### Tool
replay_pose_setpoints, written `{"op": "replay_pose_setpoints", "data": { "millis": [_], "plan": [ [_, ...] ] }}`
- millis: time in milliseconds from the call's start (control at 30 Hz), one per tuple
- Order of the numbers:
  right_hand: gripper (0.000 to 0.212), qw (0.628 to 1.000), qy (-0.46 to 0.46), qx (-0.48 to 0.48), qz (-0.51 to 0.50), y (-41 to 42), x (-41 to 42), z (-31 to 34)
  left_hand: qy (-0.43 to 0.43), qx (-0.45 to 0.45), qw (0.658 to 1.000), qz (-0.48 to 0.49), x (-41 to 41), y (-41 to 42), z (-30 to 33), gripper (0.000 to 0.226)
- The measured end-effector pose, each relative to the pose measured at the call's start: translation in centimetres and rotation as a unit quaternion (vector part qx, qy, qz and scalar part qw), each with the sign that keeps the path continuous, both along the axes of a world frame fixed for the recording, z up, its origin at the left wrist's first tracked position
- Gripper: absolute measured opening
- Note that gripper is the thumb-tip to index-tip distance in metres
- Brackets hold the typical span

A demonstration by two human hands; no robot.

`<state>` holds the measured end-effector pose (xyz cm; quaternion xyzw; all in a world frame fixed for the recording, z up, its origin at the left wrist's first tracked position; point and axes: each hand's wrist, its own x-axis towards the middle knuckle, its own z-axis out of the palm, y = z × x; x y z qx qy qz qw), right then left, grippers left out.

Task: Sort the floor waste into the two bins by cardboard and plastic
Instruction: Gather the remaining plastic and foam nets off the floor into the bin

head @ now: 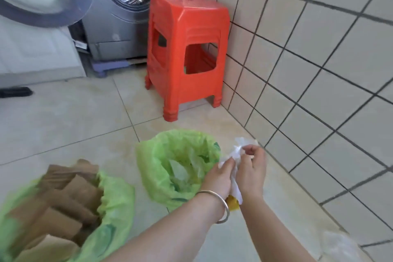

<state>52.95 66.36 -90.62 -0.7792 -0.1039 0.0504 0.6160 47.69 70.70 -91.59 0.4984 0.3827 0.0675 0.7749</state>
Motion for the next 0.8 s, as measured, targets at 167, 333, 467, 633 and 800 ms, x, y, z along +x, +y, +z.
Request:
{"op": "replay_pose_setpoints", "data": {
  "millis": [167, 333, 467, 633, 800],
  "plan": [
    [0.034, 0.994, -0.060, -0.057, 0.073, 6.8, -0.6, -1.1, 0.005, -0.001, 0.997, 0.083, -1.0, 6.3, 0.3, 0.031],
    [0.032, 0.972, -0.011, -0.138, 0.192, 9.1, -0.2, -4.4, 0.009, 0.051, 0.991, 0.120, 0.0, 10.4, -3.0, 0.029],
    [0.035, 0.937, 0.019, -0.240, 0.255, 9.4, 0.2, -6.6, 0.077, 0.227, 0.971, 0.018, 1.6, 12.6, -7.3, 0.018],
    [0.018, 0.804, 0.012, -0.451, 0.388, 10.5, 1.0, -9.4, 0.244, 0.385, 0.866, -0.205, 2.6, 14.3, -10.5, 0.036],
    [0.022, 0.683, -0.017, -0.578, 0.446, 11.4, 1.7, -12.8, 0.335, 0.404, 0.788, -0.322, 3.5, 14.6, -12.3, 0.045]
  ]
}}
